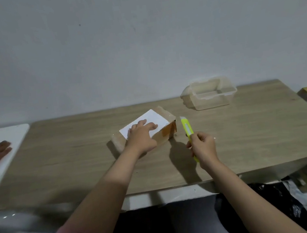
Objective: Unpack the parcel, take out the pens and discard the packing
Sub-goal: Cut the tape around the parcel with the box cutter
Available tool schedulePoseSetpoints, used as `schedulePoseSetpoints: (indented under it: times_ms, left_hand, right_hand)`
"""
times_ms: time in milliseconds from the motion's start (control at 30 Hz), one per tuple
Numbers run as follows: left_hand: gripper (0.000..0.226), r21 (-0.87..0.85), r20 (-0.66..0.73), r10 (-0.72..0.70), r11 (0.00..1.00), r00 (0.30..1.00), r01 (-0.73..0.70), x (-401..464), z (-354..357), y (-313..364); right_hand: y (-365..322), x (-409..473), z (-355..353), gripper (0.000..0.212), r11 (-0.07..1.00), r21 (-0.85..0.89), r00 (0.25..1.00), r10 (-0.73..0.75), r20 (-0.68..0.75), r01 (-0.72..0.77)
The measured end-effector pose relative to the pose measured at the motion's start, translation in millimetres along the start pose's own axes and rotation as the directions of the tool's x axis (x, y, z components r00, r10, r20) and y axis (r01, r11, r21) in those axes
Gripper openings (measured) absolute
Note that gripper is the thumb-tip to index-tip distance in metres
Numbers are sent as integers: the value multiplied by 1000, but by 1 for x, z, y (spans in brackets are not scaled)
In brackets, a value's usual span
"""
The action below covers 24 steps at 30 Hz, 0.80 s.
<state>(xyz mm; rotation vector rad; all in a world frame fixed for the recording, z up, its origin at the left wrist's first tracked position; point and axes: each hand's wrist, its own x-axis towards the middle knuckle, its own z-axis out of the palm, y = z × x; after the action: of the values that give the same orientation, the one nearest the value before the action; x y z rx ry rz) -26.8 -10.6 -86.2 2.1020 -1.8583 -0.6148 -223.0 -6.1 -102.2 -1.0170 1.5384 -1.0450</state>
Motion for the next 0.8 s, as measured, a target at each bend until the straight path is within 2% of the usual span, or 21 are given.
schedulePoseSetpoints:
  times_ms: [67, 200, 367, 567, 700, 800]
  left_hand:
    - [66, -4, 18, 5, 1000, 1000, -4, 5, -6, 0]
    - [66, -158, 54, 21, 987, 998, -13, 4, -12, -12]
    - [33, -296, -8, 9, 955, 1000, -11, 4, -8, -14]
    - [23, -325, -40, -21, 946, 999, 7, 8, -8, -11]
    - [24, -333, -52, -23, 943, 998, 5, 9, -7, -9]
    - [25, -333, -72, -24, 943, 997, -2, 11, -5, -9]
  right_hand:
    - [-2, 6, -2, 26, 1000, 0, 1000, -7, 15, 7]
    - [-5, 24, -7, 32, 998, 1, 998, -64, 23, 64]
    - [-15, 41, -8, 32, 997, 14, 996, -79, 47, 78]
    - [-24, 51, -9, 26, 993, 61, 988, -107, 108, 100]
    - [-20, 62, -7, 45, 994, 71, 979, -96, 179, 84]
    - [-13, 80, -3, 39, 986, 151, 989, -88, 118, 70]
